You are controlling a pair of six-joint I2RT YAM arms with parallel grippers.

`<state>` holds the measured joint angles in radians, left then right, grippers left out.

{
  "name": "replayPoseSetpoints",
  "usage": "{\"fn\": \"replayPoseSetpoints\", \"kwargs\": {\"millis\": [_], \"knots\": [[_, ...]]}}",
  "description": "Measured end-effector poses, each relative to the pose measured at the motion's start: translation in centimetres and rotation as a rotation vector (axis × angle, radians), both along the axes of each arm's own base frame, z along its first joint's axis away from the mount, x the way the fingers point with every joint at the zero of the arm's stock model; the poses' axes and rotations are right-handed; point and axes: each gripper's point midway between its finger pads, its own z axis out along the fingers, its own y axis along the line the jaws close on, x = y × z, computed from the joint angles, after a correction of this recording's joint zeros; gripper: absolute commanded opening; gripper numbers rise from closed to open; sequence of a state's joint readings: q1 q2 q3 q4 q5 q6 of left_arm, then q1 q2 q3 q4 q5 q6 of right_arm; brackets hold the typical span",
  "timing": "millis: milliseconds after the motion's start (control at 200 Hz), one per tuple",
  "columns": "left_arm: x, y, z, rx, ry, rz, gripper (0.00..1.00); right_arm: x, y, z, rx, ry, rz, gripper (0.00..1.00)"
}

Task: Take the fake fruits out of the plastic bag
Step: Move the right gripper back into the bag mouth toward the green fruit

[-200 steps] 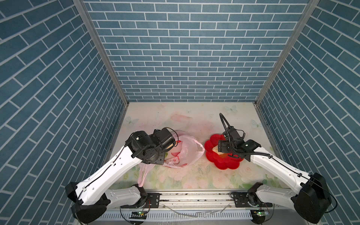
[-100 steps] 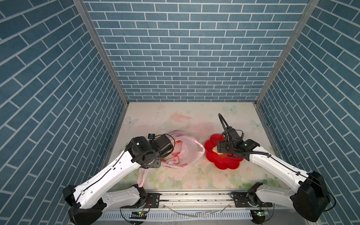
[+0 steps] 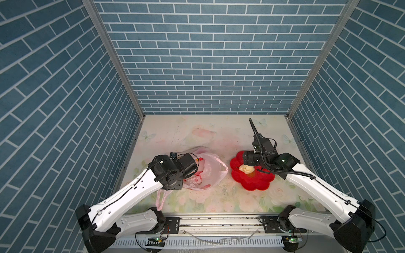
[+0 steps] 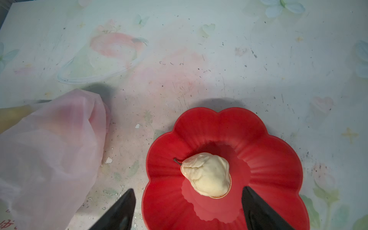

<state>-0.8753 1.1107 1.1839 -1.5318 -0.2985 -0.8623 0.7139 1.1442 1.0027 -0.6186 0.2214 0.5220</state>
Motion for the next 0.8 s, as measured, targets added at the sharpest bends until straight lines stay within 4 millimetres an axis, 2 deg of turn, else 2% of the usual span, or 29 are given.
{"fn": "replayPoseSetpoints", "kwargs": {"millis": [165,365,440,630,800], "knots": [[0.4,-0.6,-0.9,-0.022,0.0,-0.003,0.42,-0.4,1.6,1.8,-0.009,-0.04,0.056,0.83],[1.2,-1.0,-0.9,-0.054,-0.026,-0.003,0.21,-0.9,4.1,4.0,-0.016,-0.088,0.138,0.81],[1.5,-1.0,-0.6,-0.07,-0.048,0.006,0.16,-1.4,5.0,4.9,-0.015,-0.109,0.174,0.8],[2.0,-0.5,1.0,-0.157,-0.144,0.041,0.1,-3.6,7.9,7.8,-0.001,-0.18,0.289,0.8],[2.1,0.1,3.5,-0.319,-0.272,0.093,0.06,-5.0,11.5,11.3,0.056,-0.239,0.378,0.78]]}}
